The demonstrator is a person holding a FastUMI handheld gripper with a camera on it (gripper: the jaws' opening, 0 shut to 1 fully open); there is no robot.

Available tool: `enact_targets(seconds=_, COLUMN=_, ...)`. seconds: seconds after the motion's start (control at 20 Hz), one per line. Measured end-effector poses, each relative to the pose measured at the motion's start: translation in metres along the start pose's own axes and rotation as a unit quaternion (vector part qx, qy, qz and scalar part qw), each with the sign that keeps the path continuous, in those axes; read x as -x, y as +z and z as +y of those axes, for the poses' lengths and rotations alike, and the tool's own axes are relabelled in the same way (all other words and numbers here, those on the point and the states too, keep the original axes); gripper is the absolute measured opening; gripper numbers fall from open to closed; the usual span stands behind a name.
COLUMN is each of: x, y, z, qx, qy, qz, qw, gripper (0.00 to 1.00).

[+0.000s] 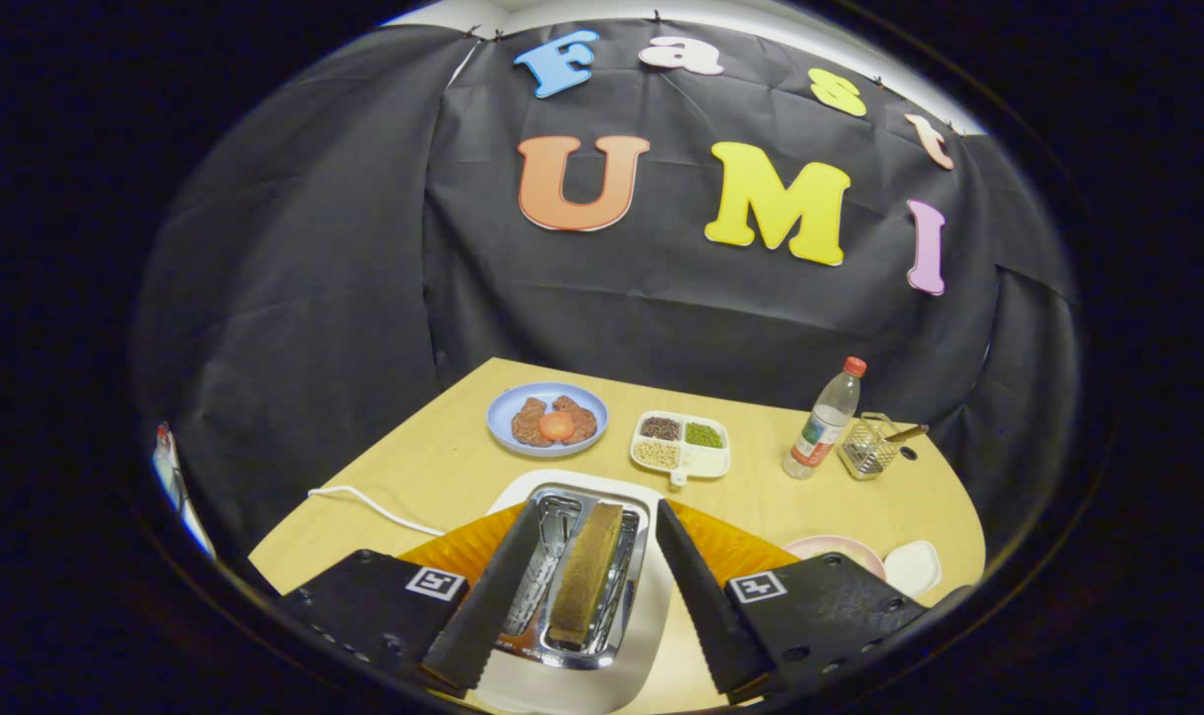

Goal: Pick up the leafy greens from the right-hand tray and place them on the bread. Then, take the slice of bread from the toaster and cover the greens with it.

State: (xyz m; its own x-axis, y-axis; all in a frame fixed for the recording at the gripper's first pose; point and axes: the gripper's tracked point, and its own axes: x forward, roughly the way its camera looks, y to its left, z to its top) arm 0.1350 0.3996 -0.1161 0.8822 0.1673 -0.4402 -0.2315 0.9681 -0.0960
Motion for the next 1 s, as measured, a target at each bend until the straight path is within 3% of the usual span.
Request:
enact_targets(seconds=0.25, x=0.001, y=-0.018, z=0.012, qx=-0.022, qy=0.02, qz=0.053, qw=0.998, gripper=0.54)
enact_targets(seconds=0.35, x=0.003, y=-0.014, z=0.011, qx=-0.02, qy=0.021, qz=0.055, qw=0.998, gripper=0.24)
enact_targets(seconds=0.7, x=0.045, y=0.036, z=0.013, qx=-0.04, qy=0.051, qz=0.006, qw=0.998, gripper=0.2)
enact_targets(seconds=1.0, x=0.098, y=0.095, z=-0.023, qx=-0.056, qy=0.055, qz=-0.047, qw=0.996, gripper=0.2)
